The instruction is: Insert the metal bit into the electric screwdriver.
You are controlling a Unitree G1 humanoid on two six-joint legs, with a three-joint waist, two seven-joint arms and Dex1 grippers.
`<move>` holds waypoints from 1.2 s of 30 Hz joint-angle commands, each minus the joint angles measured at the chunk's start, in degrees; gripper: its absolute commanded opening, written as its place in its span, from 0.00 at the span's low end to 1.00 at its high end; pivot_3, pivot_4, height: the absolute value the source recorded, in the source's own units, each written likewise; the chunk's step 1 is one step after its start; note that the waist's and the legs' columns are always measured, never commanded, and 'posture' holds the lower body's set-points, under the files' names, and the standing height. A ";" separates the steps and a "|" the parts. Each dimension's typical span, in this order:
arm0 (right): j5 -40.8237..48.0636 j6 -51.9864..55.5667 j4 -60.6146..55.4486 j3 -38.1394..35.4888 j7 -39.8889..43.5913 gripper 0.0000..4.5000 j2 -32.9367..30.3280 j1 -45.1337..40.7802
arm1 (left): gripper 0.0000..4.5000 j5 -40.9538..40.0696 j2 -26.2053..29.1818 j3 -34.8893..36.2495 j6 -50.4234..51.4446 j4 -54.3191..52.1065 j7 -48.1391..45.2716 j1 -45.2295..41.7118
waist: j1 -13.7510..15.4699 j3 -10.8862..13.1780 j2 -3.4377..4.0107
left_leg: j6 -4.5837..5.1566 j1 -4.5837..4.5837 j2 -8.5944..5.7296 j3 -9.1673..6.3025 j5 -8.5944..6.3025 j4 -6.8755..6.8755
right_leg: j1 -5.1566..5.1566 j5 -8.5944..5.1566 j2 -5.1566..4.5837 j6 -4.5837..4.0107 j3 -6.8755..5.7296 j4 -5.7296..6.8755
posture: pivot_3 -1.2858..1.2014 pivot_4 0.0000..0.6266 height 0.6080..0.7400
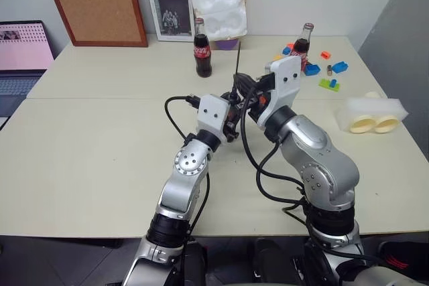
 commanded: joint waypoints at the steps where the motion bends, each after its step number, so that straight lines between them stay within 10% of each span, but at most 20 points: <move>1: -0.12 1.65 -2.64 0.07 -1.41 0.00 0.18 -0.95 | 0.37 0.57 -0.07 -0.15 -0.81 -2.33 -0.08 -1.25 | 0.00 0.00 0.00 | 0.00 0.00 0.00 0.00 0.00 0.00 | 0.00 0.00 0.00 0.00 0.00 0.00 | 0.52 0.24 1.00; 11: 2.06 1.05 -3.47 -1.53 0.45 0.00 -0.98 -0.63 | 0.37 0.58 -0.10 -0.17 -0.95 -2.12 -0.19 -1.33 | 0.00 0.00 0.00 | 0.00 0.00 -0.01 0.00 0.00 0.00 | 0.00 0.00 0.00 0.00 0.00 -0.01 | 0.52 0.24 1.00; 26: 8.18 -2.13 -6.72 -10.23 4.50 0.70 -6.48 -2.18 | 0.37 1.13 0.41 0.59 -0.98 -2.08 -0.08 -2.54 | 0.01 0.00 0.00 | 0.00 -0.03 -0.01 0.00 0.00 -0.04 | 0.00 0.00 0.00 0.01 -0.01 -0.07 | 0.52 0.24 1.00; 36: 10.98 -5.33 -6.49 -17.86 21.78 0.81 -30.20 4.07 | 0.37 15.71 16.90 -2.04 -0.42 0.81 -5.62 -14.97 | 0.11 0.07 0.05 | 0.00 -0.09 -0.04 0.02 -0.01 -0.13 | 0.00 -0.01 -0.02 0.02 -0.03 -0.26 | 0.52 0.24 1.00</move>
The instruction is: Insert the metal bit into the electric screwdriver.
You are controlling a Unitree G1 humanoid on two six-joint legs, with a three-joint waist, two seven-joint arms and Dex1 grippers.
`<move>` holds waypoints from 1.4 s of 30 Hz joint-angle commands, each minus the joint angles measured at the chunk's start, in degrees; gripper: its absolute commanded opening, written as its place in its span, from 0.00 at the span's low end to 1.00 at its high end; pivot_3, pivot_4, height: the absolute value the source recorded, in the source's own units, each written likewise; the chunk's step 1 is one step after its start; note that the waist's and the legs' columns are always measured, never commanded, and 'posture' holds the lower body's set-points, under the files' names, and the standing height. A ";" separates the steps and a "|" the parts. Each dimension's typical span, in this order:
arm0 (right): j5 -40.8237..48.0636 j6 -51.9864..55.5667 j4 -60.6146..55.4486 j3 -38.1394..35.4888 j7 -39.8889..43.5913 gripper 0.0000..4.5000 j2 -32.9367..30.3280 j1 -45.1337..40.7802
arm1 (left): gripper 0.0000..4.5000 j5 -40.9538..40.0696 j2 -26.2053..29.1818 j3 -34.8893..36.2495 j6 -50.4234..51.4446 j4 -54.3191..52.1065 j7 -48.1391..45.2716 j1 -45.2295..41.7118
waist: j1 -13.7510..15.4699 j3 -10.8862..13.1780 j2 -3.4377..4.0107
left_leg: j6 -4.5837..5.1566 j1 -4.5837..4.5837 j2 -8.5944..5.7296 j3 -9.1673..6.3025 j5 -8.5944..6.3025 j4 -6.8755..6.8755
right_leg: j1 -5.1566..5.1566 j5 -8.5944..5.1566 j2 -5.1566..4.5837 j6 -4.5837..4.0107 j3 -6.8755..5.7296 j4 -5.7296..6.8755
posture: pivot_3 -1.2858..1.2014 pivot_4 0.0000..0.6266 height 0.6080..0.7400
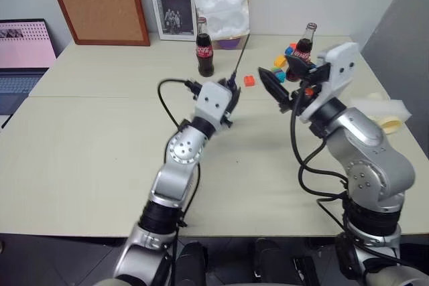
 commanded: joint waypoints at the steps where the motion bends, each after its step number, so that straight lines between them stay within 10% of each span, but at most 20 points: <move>1: 2.65 -3.44 -1.32 -4.56 12.09 0.81 -11.87 2.41 | 0.37 7.15 8.09 -3.24 -2.26 1.54 -6.05 -5.13 | -0.01 0.02 0.02 | 0.00 -0.03 -0.01 0.00 0.00 -0.02 | -0.02 0.00 -0.01 0.01 0.00 -0.01 | 0.52 0.24 1.00; 9: 8.72 -2.94 -3.57 -5.67 31.89 0.81 -32.58 10.64 | 0.37 18.12 21.76 -15.35 -13.66 14.11 -21.69 -11.49 | 0.08 0.04 0.04 | 0.00 0.00 0.04 0.08 0.00 -0.62 | -0.02 0.00 -0.01 0.00 0.00 -0.57 | 0.52 0.24 1.00; 24: 5.49 -6.64 -5.26 -0.83 32.98 0.81 -36.31 15.81 | 0.37 16.66 20.14 -21.59 -18.60 21.97 -45.29 -13.15 | 0.07 0.05 0.00 | 0.01 0.01 0.02 0.13 0.00 -0.60 | 0.01 -0.02 -0.06 0.03 0.02 -0.59 | 0.52 0.24 1.00; 37: 5.34 -7.56 -3.92 -2.06 32.94 0.81 -36.69 16.36 | 1.00 17.00 18.10 -18.76 -22.33 28.26 -43.59 -15.86 | 0.10 0.01 0.02 | 0.01 0.14 0.02 0.10 0.00 -0.42 | 0.19 0.01 -0.05 0.06 0.00 -0.49 | 0.52 0.24 1.00; 42: 4.58 -8.83 -2.38 -1.97 33.26 0.81 -36.93 16.47 | 1.00 7.89 18.45 -8.50 -14.15 22.19 -43.34 -14.94 | -0.01 0.02 0.02 | 0.01 0.14 0.02 0.09 0.00 -0.38 | 0.19 0.01 -0.05 0.05 0.00 -0.43 | 0.52 0.24 1.00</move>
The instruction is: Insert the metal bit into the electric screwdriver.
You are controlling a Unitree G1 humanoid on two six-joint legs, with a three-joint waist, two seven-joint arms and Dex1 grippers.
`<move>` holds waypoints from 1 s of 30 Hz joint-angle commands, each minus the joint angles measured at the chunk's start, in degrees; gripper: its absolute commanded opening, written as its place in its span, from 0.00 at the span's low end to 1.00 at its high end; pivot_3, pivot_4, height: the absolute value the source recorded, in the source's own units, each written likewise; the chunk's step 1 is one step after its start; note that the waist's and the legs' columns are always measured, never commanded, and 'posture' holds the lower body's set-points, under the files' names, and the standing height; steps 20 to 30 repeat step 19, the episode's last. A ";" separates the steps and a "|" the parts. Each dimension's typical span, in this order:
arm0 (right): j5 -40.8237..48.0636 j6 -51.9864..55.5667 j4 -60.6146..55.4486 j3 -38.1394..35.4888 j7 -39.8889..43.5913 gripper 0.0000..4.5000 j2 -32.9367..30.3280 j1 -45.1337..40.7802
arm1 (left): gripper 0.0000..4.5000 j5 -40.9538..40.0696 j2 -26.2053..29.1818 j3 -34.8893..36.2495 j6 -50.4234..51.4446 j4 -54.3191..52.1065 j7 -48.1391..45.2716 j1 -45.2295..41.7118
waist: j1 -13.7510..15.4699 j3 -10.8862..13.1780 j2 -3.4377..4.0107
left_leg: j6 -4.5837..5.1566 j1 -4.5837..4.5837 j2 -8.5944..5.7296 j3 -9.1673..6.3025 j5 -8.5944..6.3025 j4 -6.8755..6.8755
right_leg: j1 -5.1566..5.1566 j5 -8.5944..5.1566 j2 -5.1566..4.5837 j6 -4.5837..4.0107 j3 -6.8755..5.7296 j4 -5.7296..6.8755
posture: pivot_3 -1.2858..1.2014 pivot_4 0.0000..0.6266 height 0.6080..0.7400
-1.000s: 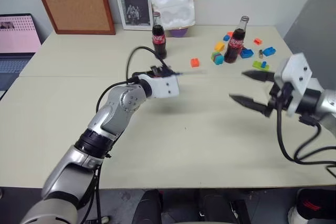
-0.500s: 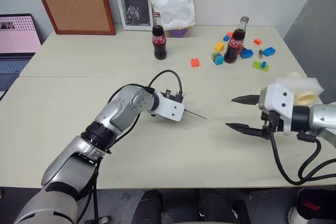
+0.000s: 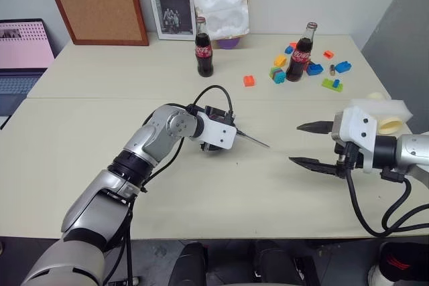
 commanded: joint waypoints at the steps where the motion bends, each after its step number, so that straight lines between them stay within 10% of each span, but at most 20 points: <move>1: -0.96 -2.26 0.73 -2.36 0.36 0.81 -0.87 0.12 | 1.00 -12.72 0.58 13.43 11.91 -8.79 -0.99 1.87 | -0.21 0.01 -0.01 | 0.00 -0.01 0.01 0.01 0.00 0.00 | -0.02 0.00 0.00 0.00 0.01 0.02 | 0.52 0.24 1.00; 15: -0.81 -6.24 6.45 -6.75 6.80 0.81 -2.57 5.84 | 1.00 -41.20 22.83 46.83 43.58 -39.10 -14.45 36.50 | -0.02 0.06 -0.08 | -0.01 0.45 0.13 0.05 0.01 0.05 | 0.01 -0.24 0.03 -0.34 0.01 0.74 | 0.52 0.24 1.00; 30: -0.88 -7.04 7.78 -6.71 8.21 0.81 -2.98 5.95 | 1.00 -44.40 23.02 50.26 44.82 -40.88 -12.75 42.32 | 0.28 0.05 -0.09 | -0.02 0.64 0.11 0.06 0.01 0.11 | 0.21 -0.42 -0.07 -0.66 0.01 0.74 | 0.52 0.24 1.00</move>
